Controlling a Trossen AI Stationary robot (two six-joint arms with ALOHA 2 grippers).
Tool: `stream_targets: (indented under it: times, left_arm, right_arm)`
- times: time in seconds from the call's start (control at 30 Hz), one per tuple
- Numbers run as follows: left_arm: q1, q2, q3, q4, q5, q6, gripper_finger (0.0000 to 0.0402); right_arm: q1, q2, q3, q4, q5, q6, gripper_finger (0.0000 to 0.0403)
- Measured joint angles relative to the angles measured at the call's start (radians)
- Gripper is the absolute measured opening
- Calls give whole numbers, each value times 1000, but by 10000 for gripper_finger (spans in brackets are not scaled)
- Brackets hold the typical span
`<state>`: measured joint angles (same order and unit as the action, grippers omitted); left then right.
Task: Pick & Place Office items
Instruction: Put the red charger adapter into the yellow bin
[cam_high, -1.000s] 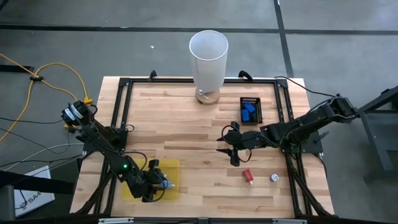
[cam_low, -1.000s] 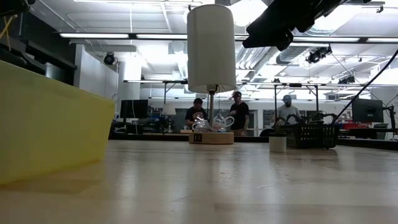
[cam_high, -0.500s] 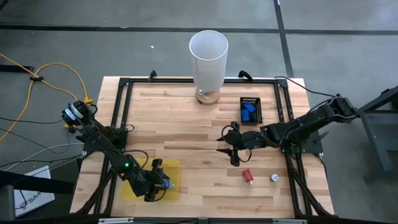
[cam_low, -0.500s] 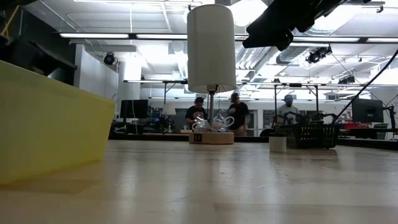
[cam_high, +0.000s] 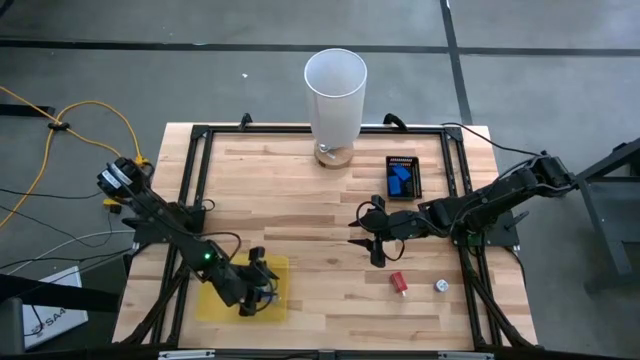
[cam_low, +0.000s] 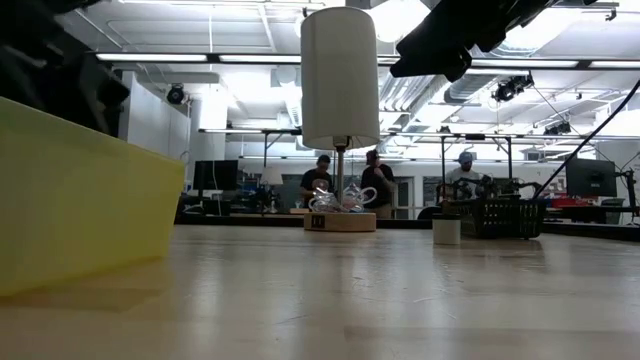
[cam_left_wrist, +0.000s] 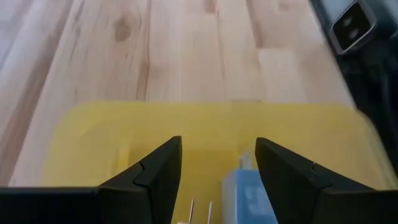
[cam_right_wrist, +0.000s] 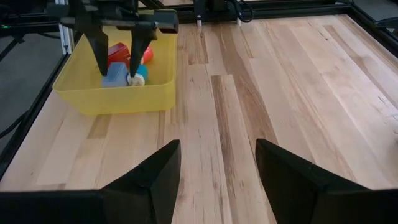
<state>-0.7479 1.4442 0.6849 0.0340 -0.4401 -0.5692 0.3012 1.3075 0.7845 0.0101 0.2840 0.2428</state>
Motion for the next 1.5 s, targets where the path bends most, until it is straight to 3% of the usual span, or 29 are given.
stream_targets:
  times: [0.43, 0.63, 0.73, 1.17, 1.5]
  left_arm:
    - [29, -150, 0, 4, -15, 261, 199]
    - [96, -202, 0, 22, -130, 404, 199]
    - [138, -209, 0, 43, -177, 433, 199]
    - [287, -209, 0, 57, -183, 466, 199]
    - [403, -208, 0, 234, -183, 625, 199]
  right_arm:
    - [0, 0, 0, 0, 0, 0, 194]
    - [0, 0, 0, 0, -1, -3, 194]
    - [0, 0, 0, 0, -13, -3, 194]
    - [0, 0, 0, 0, -29, -3, 194]
    - [0, 0, 0, 0, -29, -4, 194]
